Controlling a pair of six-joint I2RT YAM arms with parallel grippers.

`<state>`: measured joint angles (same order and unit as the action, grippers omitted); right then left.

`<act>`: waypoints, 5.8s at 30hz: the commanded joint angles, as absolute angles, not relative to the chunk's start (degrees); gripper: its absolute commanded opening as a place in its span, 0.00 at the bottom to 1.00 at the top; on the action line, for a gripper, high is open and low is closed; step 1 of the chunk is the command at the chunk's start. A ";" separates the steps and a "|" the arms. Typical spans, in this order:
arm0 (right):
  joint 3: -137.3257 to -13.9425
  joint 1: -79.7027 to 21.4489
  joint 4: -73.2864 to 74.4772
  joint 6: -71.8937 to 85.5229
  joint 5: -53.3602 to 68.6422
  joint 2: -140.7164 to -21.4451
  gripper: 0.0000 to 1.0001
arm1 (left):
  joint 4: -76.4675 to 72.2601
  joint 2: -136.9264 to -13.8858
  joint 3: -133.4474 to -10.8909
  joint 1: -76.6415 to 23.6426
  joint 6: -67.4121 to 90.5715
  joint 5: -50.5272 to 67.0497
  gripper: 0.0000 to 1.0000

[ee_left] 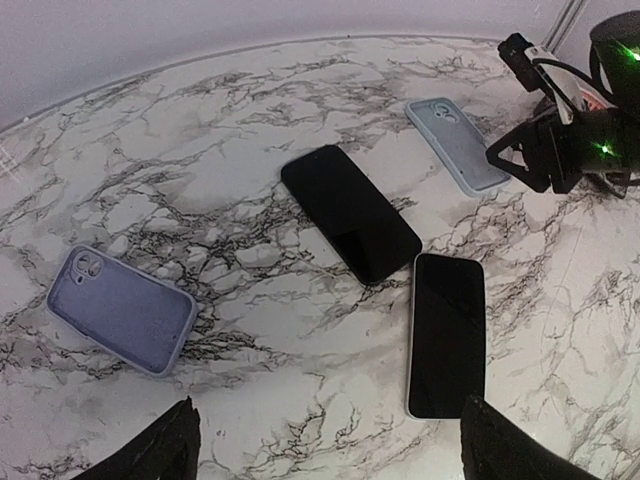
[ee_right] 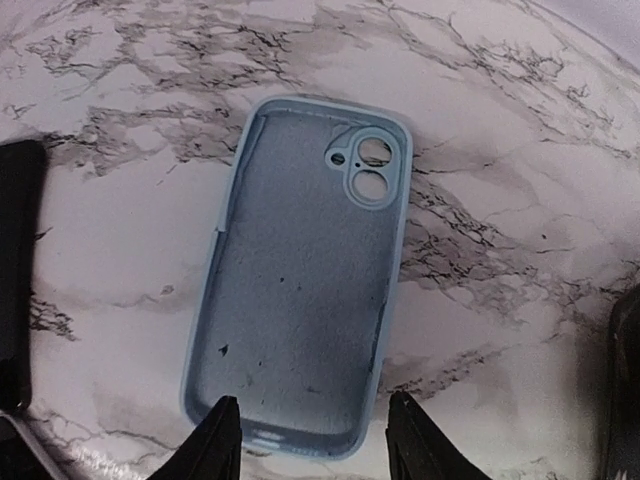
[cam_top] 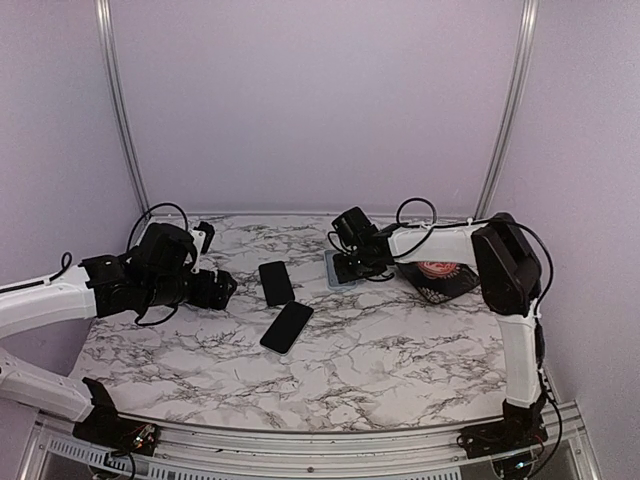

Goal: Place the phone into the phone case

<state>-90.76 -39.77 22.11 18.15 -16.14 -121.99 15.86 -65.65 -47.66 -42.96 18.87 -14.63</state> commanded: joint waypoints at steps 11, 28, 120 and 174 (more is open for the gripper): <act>-102.41 -35.15 28.13 17.30 -11.92 -134.34 0.17 | 15.85 -79.81 -45.89 -49.31 22.71 -15.96 0.85; -61.53 -38.29 28.02 22.57 -14.69 -97.40 0.00 | 13.78 -84.53 -45.26 -49.66 21.86 -15.81 0.84; -98.96 -53.87 56.73 5.75 -2.58 -128.20 0.87 | 7.12 -83.14 -44.12 -46.63 20.65 -16.89 0.90; -49.62 -51.64 31.23 37.40 -18.15 -84.11 0.22 | 5.45 -81.18 -42.80 -46.65 21.52 -15.57 0.90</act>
